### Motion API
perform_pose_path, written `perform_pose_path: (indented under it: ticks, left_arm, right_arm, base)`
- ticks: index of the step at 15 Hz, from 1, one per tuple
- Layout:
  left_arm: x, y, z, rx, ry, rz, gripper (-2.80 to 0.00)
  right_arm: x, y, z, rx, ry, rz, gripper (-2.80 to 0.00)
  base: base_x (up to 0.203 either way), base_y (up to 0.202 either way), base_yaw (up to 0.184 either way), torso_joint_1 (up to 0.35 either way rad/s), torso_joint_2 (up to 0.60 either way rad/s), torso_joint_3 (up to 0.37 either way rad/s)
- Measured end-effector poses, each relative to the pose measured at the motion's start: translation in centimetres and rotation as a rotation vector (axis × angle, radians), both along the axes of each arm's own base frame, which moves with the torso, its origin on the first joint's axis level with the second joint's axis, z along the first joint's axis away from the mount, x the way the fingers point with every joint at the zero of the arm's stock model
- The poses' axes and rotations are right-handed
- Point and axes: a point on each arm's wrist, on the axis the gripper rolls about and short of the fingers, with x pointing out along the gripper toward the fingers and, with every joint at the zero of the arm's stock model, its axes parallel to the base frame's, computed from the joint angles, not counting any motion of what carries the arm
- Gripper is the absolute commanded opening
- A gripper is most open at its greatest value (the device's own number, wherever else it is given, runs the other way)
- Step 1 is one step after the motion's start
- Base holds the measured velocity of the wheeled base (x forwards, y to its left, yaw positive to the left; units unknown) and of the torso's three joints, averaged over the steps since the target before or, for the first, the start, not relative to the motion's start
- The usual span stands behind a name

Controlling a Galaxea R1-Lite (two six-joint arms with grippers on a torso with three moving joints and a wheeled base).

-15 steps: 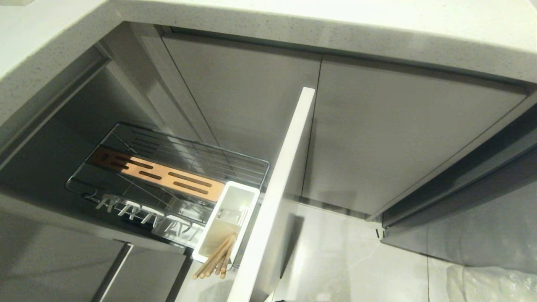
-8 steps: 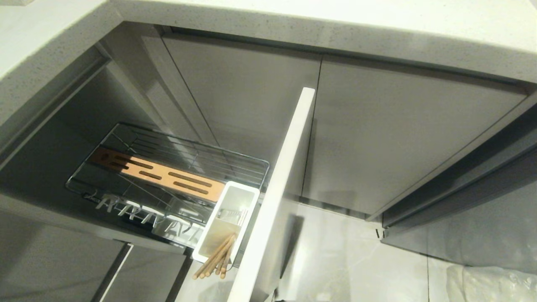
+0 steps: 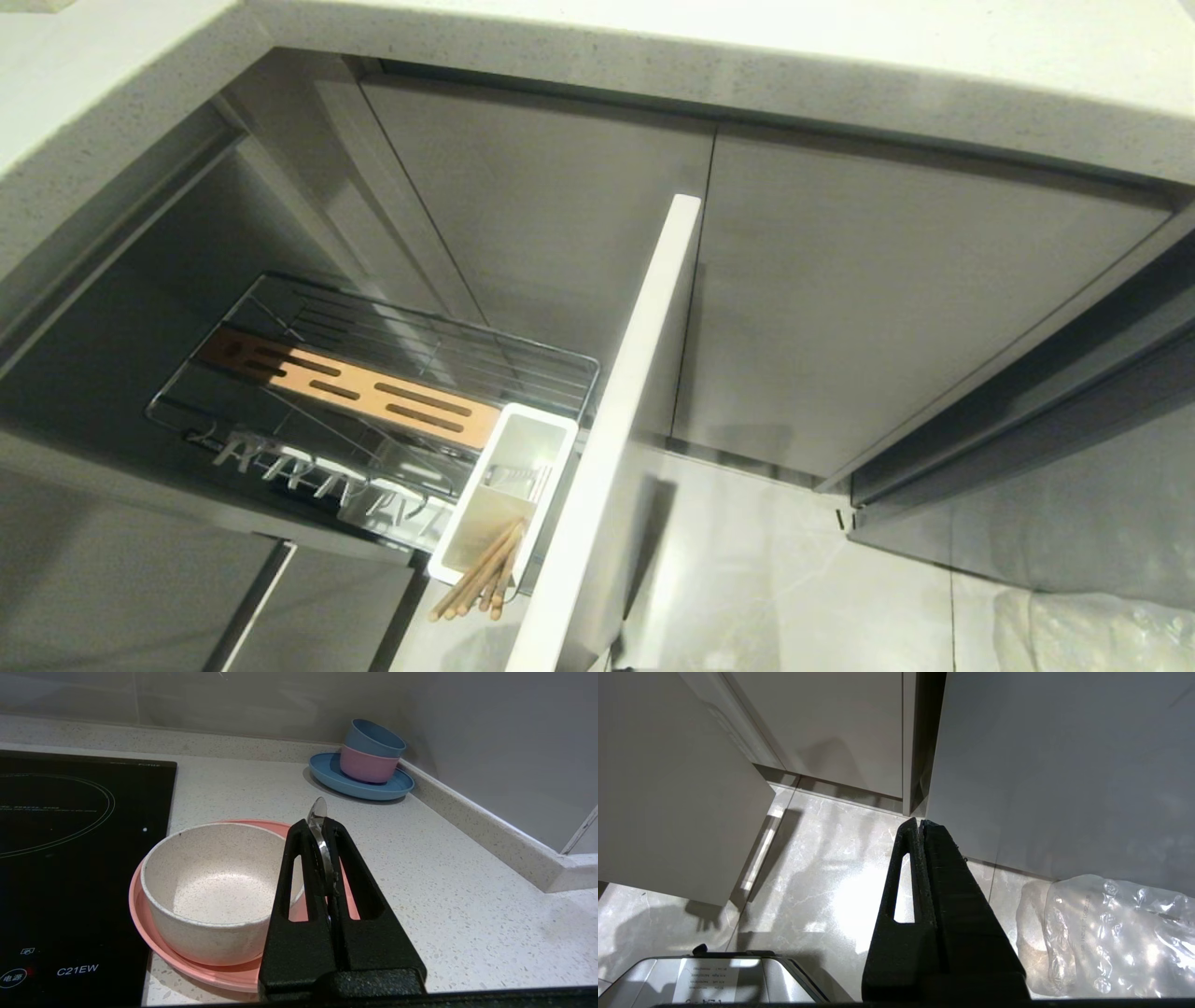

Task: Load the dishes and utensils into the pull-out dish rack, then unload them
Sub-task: Take the spoon out of the cupboard

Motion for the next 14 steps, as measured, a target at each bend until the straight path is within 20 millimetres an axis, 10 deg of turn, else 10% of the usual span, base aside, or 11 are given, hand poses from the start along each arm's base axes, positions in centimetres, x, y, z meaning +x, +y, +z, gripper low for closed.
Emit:
perform_pose_path:
  ticks: [14]
  left_arm:
    - [1.1, 1.1, -3.1, 0.049, -0.101, -0.015, -2.80]
  right_arm:
    - [0.0, 0.0, 0.0, 0.000, 0.000, 0.000, -2.80]
  base:
    - [0.000, 0.000, 0.000, 0.000, 0.00, 0.000]
